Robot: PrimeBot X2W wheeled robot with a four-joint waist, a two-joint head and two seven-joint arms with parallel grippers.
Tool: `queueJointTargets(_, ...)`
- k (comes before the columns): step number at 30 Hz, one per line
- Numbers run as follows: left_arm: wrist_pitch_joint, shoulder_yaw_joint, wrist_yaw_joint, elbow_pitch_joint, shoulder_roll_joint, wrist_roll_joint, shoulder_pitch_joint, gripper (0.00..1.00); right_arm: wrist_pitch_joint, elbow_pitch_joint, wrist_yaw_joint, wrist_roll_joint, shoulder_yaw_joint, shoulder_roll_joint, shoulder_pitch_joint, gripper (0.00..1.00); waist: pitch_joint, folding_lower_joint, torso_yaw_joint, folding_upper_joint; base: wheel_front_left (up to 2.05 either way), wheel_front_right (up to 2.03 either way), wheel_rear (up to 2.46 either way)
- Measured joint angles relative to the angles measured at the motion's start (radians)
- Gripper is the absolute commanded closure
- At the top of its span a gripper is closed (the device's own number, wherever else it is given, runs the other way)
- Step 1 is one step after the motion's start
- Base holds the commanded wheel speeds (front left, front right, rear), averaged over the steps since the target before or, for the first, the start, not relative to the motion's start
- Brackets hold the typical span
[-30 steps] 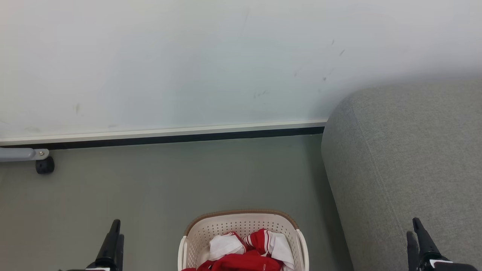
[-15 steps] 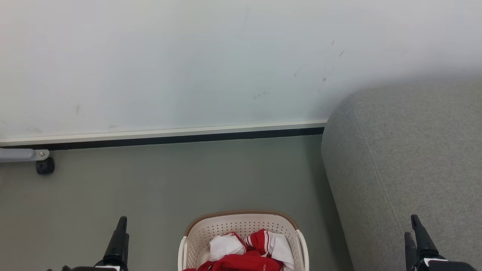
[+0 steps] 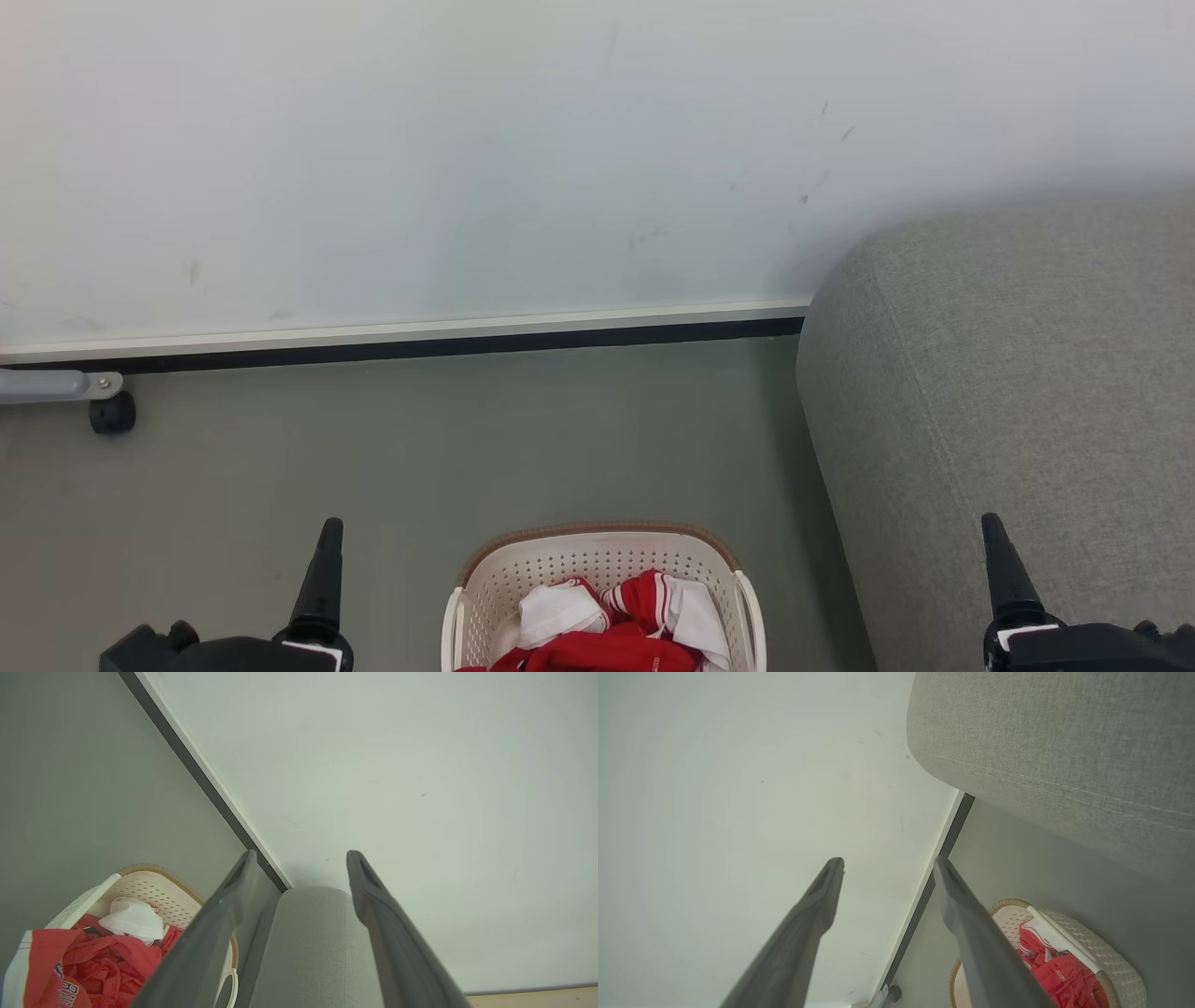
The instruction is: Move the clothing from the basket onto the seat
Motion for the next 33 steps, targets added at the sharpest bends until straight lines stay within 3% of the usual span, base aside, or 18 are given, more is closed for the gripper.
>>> queueJointTargets(33, -0.122, -0.139, 0.09, -0.058, 0.061, 0.58, -0.004, 0.0, -0.119, -0.067, -0.082, -0.536, 0.172, -0.05, 0.011, 0.0, -0.006, 0.0, 0.0, 0.0, 0.0, 0.0, 0.0)
